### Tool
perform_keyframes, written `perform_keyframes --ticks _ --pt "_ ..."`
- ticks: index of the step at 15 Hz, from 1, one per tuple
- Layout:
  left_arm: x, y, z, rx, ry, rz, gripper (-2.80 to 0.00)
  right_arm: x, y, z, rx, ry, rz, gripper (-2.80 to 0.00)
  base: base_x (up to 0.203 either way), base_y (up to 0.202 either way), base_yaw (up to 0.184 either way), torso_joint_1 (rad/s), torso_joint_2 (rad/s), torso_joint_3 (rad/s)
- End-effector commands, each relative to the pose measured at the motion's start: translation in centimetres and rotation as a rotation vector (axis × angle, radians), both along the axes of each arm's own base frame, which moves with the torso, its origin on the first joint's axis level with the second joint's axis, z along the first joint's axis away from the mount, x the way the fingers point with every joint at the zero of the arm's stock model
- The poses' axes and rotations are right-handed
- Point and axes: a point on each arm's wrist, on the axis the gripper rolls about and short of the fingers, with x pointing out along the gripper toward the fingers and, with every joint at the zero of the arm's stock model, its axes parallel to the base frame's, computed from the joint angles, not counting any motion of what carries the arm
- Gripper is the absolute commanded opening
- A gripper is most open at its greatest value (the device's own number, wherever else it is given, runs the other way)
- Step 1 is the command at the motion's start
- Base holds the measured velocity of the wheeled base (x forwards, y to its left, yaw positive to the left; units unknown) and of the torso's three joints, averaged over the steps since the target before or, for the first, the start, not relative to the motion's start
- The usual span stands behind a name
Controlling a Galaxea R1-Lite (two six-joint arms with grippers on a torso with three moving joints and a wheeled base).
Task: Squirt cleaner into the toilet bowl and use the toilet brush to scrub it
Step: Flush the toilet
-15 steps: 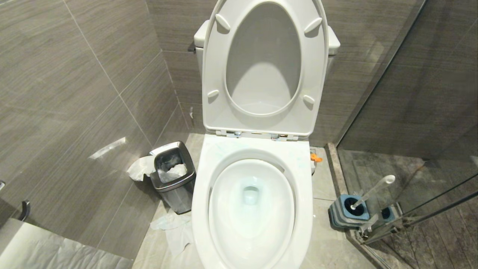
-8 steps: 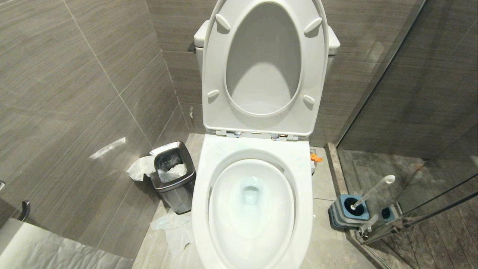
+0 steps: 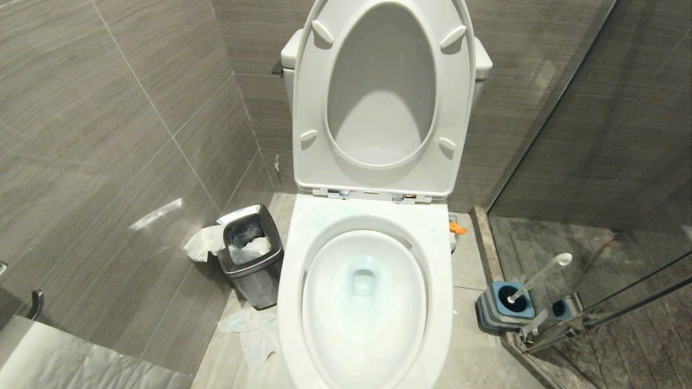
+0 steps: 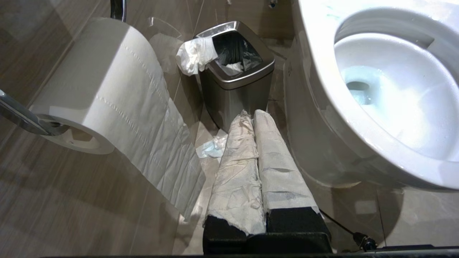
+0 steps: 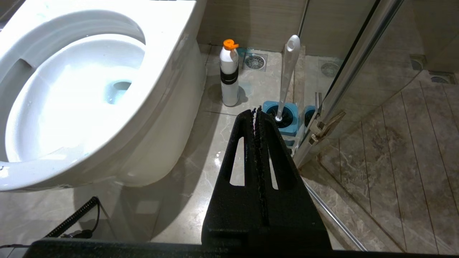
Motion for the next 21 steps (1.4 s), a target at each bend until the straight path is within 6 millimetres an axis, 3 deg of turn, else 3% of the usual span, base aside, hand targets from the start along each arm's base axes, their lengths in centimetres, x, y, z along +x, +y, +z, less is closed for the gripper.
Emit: perform_keyframes --ticks 1,6,9,11,17,21 --pt "0.0 0.0 0.0 0.008 -0.005 -0.006 -2.8 0.0 0.0 0.0 0.0 0.001 0.0 -2.8 0.0 0.0 0.0 0.0 0.0 0.0" --pt "-0.2 -0.1 0.7 0.087 -0.021 -0.04 -2.8 0.0 0.0 0.0 0.0 0.001 0.0 -2.8 0.0 0.0 0.0 0.0 0.0 0.0" --pt "0.1 -0.2 4.2 0.091 0.04 -0.101 -2.8 0.0 0.0 0.0 0.0 0.001 -0.001 -2.8 0.0 0.0 0.0 0.0 0.0 0.0" --pt "1.0 -0.3 7.9 0.094 0.055 -0.147 -2.8 0.0 0.0 0.0 0.0 0.001 0.0 -2.8 0.0 0.0 0.0 0.0 0.0 0.0" --pt "6.9 -0.6 18.6 0.133 0.023 -0.243 -2.8 0.0 0.0 0.0 0.0 0.001 -0.001 -2.8 0.0 0.0 0.0 0.0 0.0 0.0" --pt "11.7 -1.0 21.2 0.151 0.006 -0.267 -2.8 0.0 0.0 0.0 0.0 0.0 -0.001 -2.8 0.0 0.0 0.0 0.0 0.0 0.0"
